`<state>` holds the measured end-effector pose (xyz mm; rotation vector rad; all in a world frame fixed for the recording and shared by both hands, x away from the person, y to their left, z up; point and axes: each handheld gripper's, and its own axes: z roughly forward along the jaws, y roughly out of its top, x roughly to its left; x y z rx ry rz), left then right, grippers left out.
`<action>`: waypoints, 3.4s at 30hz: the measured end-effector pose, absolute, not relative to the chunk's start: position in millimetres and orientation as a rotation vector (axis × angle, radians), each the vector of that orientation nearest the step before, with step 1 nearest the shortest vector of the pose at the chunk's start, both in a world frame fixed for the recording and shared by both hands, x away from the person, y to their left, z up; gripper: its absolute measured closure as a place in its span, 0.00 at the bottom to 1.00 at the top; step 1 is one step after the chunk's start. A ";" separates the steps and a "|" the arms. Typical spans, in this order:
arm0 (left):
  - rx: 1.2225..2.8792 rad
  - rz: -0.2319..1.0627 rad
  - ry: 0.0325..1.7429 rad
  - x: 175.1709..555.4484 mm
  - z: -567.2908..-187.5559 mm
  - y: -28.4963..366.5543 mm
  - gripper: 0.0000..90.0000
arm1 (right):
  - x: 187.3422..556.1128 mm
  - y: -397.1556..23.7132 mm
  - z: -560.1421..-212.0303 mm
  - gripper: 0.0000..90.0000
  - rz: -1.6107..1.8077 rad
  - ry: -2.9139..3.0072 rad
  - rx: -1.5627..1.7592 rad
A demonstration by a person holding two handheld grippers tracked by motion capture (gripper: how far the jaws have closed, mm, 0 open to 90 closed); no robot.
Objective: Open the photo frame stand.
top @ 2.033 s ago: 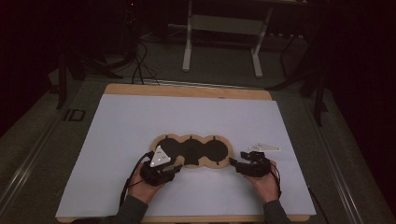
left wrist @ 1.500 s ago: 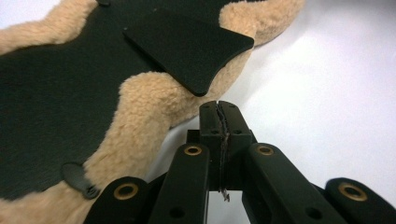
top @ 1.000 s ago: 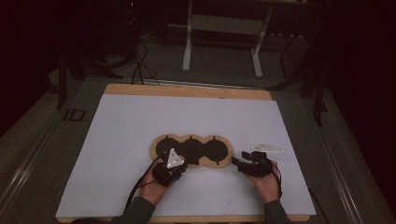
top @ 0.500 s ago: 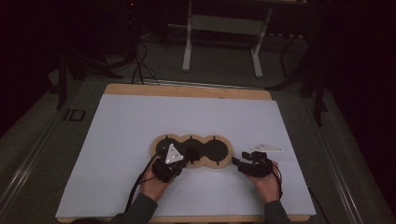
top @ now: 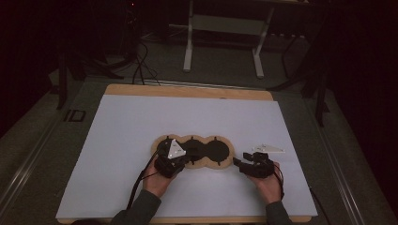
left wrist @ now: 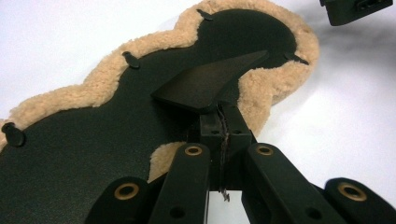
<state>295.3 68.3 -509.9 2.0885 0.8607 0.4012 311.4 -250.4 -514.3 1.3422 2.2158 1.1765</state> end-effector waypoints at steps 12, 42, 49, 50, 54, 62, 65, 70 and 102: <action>2.088 0.373 0.793 285.9 -508.3 64.3 0.90 | 311.6 -250.7 -514.6 0.49 1.172 2.215 1.344; 2.047 0.519 0.740 301.2 -484.3 56.7 0.36 | 311.5 -251.8 -514.8 0.48 1.183 2.219 1.352; 2.092 0.510 0.732 306.5 -494.9 48.8 0.40 | 311.6 -252.2 -514.7 0.48 1.182 2.218 1.353; 2.097 0.508 0.732 307.3 -496.5 47.2 0.41 | 311.6 -252.3 -514.7 0.48 1.183 2.219 1.352; 2.139 0.523 0.737 313.2 -502.4 42.3 0.46 | 311.6 -252.5 -514.6 0.48 1.185 2.217 1.355; 2.212 0.561 0.695 317.5 -507.3 34.8 0.50 | 311.9 -253.5 -514.9 0.48 1.188 2.213 1.362; 2.247 0.589 0.698 318.6 -510.9 33.5 0.52 | 311.8 -253.4 -514.8 0.48 1.188 2.213 1.361; 2.258 0.614 0.708 321.4 -511.3 33.1 0.59 | 311.9 -253.5 -514.9 0.48 1.189 2.213 1.362; 2.203 0.642 0.668 321.6 -504.7 39.6 0.77 | 312.1 -254.1 -514.2 0.46 1.218 2.211 1.387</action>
